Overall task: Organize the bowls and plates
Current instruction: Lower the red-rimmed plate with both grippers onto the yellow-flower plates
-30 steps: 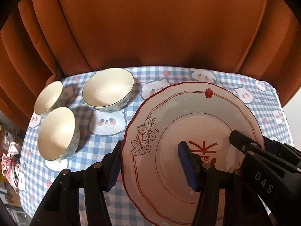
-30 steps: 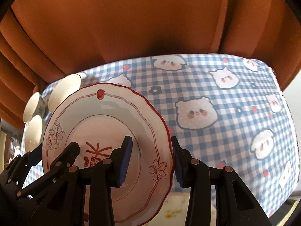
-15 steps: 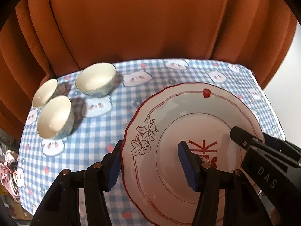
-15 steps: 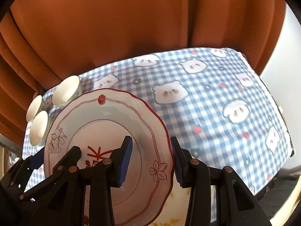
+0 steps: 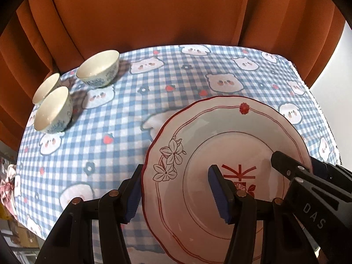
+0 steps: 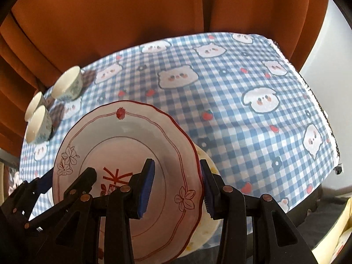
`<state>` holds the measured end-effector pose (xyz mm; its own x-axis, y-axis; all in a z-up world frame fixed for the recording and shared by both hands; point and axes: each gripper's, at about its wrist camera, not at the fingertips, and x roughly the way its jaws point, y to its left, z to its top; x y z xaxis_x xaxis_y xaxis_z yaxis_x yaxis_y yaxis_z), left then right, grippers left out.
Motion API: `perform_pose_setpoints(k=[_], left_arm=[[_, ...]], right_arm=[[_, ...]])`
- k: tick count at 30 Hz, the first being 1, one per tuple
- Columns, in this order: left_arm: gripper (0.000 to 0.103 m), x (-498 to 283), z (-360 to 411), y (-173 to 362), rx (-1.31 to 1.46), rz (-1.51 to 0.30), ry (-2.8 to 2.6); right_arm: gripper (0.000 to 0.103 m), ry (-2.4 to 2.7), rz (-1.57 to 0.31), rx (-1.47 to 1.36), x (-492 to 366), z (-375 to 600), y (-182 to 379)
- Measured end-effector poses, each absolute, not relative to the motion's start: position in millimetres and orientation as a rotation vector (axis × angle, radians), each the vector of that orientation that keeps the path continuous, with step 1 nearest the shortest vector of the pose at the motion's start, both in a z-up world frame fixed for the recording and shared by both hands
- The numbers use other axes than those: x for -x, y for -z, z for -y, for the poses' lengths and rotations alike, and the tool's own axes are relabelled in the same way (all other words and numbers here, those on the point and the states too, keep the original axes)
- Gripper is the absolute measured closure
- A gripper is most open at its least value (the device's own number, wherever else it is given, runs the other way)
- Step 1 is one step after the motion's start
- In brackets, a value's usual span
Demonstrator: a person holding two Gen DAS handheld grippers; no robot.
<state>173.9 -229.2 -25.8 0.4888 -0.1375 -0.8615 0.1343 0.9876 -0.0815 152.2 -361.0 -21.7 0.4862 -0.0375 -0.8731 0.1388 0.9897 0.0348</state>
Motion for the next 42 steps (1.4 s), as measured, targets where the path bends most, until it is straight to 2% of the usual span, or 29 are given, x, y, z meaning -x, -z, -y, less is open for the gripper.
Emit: perform_pose_setpoints(k=[15, 22, 41, 42], left_arm=[[0.045, -167, 248, 71, 0.12, -1.131, 0.086], [0.045, -163, 252, 73, 0.099, -1.121, 0.055], [0.045, -160, 265, 76, 0.075, -1.129, 0.039], [0.045, -160, 265, 76, 0.075, -1.128, 0.037]], right_arm=[[0.058, 0.022, -1.158, 0.018, -163, 390, 65], [0.058, -0.011, -1.194, 0.028, -167, 390, 76], [0.058, -0.016, -1.162, -0.077, -152, 416, 74], [0.061, -0.011, -1.143, -0.084, -150, 418, 70]])
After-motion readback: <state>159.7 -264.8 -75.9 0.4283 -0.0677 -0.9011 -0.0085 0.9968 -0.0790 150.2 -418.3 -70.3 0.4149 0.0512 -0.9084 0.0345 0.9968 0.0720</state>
